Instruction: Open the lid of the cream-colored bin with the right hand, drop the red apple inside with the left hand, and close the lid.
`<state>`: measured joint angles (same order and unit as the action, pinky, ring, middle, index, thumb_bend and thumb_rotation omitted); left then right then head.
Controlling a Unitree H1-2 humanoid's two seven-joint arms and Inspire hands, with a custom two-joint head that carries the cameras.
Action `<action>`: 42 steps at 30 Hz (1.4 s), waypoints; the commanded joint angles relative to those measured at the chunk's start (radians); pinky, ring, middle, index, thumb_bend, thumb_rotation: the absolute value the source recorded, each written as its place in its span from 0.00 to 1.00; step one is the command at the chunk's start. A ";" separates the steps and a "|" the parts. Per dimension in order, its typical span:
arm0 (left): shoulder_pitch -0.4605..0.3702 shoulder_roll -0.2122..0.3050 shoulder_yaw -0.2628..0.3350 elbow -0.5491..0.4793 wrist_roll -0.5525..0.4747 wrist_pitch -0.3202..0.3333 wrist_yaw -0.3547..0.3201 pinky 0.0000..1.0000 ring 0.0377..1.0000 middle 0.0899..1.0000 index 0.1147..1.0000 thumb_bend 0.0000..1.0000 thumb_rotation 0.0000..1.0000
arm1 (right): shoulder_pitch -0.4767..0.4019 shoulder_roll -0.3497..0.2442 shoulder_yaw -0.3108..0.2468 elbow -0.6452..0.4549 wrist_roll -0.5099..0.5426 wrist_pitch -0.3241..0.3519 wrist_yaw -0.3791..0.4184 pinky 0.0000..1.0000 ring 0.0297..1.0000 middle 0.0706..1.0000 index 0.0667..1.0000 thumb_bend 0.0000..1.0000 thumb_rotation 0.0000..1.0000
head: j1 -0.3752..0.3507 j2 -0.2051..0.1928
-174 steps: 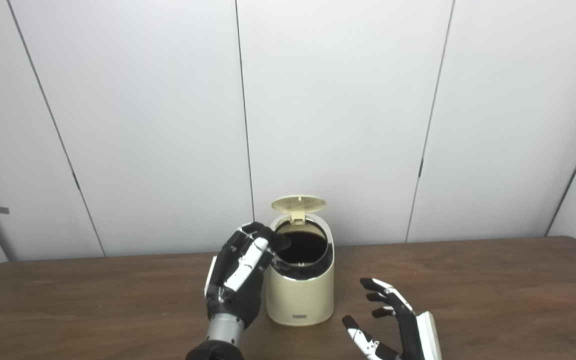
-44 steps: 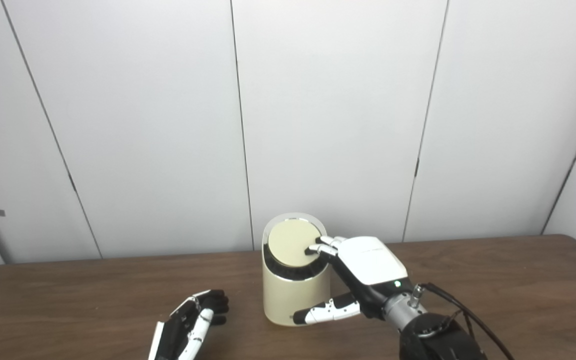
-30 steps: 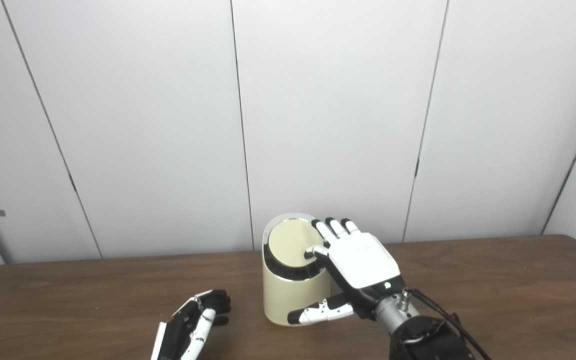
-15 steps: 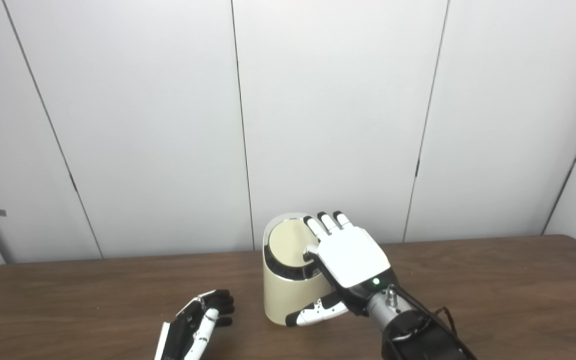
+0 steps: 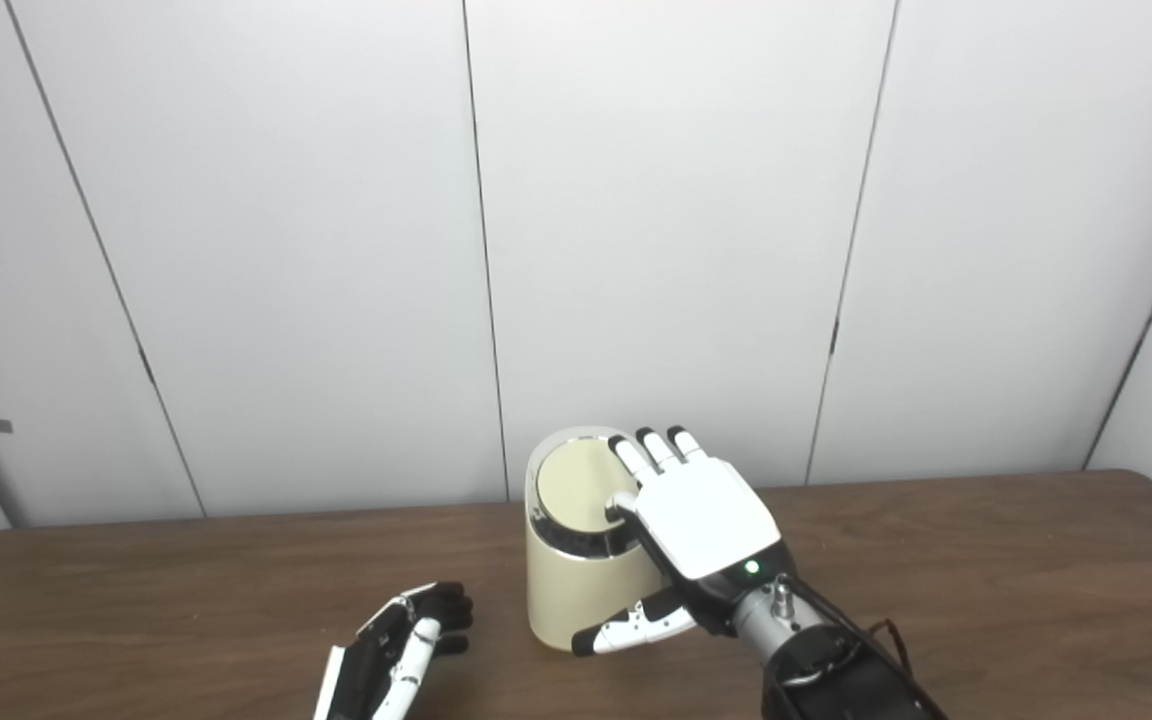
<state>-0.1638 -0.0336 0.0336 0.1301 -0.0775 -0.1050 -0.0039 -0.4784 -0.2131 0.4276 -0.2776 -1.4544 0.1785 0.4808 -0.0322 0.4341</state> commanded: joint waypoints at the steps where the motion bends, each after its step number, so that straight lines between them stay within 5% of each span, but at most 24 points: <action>1: 0.002 -0.007 -0.006 -0.026 -0.004 -0.006 -0.003 0.66 0.68 0.64 0.61 0.38 0.53 | 0.023 -0.006 0.000 0.058 0.029 -0.024 0.012 1.00 1.00 1.00 0.72 0.92 0.89 | -0.002 0.003; 13: 0.007 -0.004 -0.004 -0.041 -0.002 0.006 -0.002 0.66 0.68 0.64 0.61 0.39 0.53 | 0.032 0.006 -0.018 0.088 0.085 0.003 0.010 1.00 1.00 1.00 0.72 0.90 0.89 | -0.001 0.013; 26: 0.004 0.001 -0.002 -0.029 -0.001 0.002 -0.003 0.65 0.67 0.64 0.61 0.40 0.54 | 0.033 0.005 -0.078 0.044 0.185 0.003 -0.110 1.00 1.00 0.98 0.69 0.89 0.92 | -0.007 0.006; 42: 0.004 0.008 -0.001 -0.021 -0.007 0.004 -0.011 0.63 0.66 0.65 0.62 0.39 0.53 | 0.061 0.016 -0.184 -0.059 0.299 -0.005 -0.211 1.00 1.00 0.97 0.87 0.78 0.93 | -0.008 0.001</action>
<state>-0.1473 -0.0297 0.0320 0.1073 -0.0791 -0.0885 -0.0080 -0.3891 -0.1985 0.2566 -0.2977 -1.1622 0.1859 0.3077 -0.0383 0.4341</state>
